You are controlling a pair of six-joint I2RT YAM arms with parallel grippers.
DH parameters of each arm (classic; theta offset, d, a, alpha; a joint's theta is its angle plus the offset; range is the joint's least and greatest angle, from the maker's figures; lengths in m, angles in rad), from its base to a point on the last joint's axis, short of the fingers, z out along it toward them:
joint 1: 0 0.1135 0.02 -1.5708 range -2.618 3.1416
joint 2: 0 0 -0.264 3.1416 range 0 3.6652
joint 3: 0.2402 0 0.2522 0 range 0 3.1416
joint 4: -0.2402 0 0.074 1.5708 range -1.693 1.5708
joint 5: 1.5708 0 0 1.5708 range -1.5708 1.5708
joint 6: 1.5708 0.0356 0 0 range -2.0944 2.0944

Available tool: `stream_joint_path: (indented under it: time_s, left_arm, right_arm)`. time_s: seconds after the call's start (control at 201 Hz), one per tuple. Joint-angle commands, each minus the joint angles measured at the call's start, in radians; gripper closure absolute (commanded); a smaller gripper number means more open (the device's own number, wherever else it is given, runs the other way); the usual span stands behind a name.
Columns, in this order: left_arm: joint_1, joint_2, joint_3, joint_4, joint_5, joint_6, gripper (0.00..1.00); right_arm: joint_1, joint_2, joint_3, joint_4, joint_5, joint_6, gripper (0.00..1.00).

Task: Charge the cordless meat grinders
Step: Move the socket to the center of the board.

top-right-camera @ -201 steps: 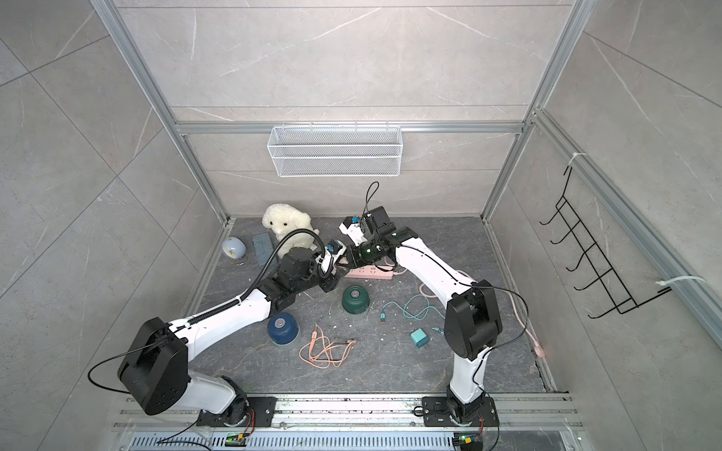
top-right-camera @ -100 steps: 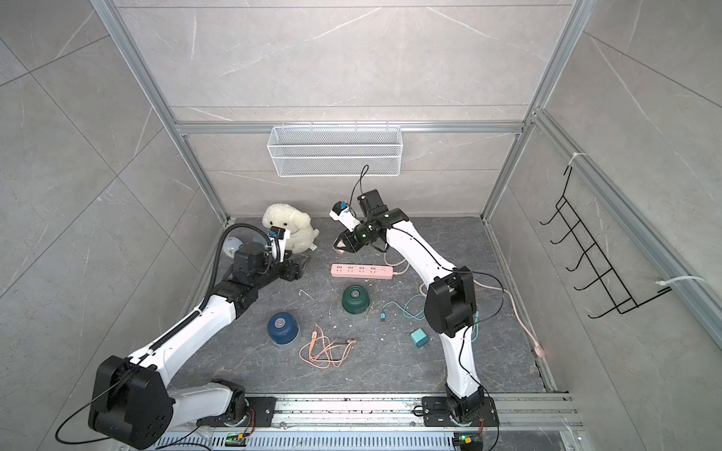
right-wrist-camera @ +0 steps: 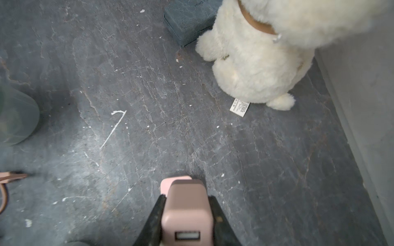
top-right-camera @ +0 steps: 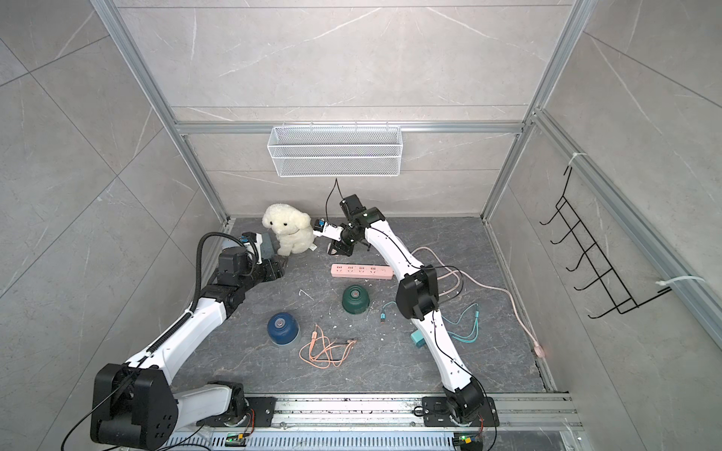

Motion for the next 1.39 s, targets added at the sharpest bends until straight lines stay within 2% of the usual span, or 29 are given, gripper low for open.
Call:
stream_joint_path:
  time_s: [0.0, 0.115, 0.264, 0.762, 0.916, 1.17, 1.279, 1.389]
  left_arm:
    - [0.011, 0.003, 0.002, -0.003, 0.007, -0.022, 0.25]
    - [0.019, 0.008, -0.003, -0.002, 0.004, -0.025, 0.25]
    - [0.019, 0.019, -0.011, 0.006, 0.009, -0.035, 0.26]
    - [0.021, 0.044, -0.002, -0.006, 0.012, -0.026, 0.26]
    - [0.021, 0.041, 0.005, -0.017, 0.007, -0.021, 0.26]
    - [0.021, 0.027, 0.023, -0.057, -0.004, -0.001, 0.26]
    - [0.021, 0.025, 0.021, -0.058, -0.005, -0.007, 0.26]
    - [0.021, 0.022, 0.021, -0.058, -0.003, -0.011, 0.26]
  right_arm:
    - [0.011, 0.082, 0.09, -0.176, 0.033, -0.145, 0.93]
    - [0.014, 0.047, -0.013, -0.132, 0.061, -0.182, 0.94]
    - [0.015, 0.103, 0.044, -0.166, 0.083, -0.193, 0.94]
    - [0.023, 0.144, 0.006, -0.129, 0.158, -0.198, 0.94]
    - [0.031, 0.177, -0.038, -0.163, 0.254, -0.229, 0.94]
    - [0.027, 0.193, -0.056, -0.208, 0.315, -0.227, 0.91]
    - [0.025, 0.187, -0.051, -0.257, 0.285, -0.217, 0.91]
    - [0.015, 0.179, 0.026, -0.31, 0.13, -0.154, 0.95]
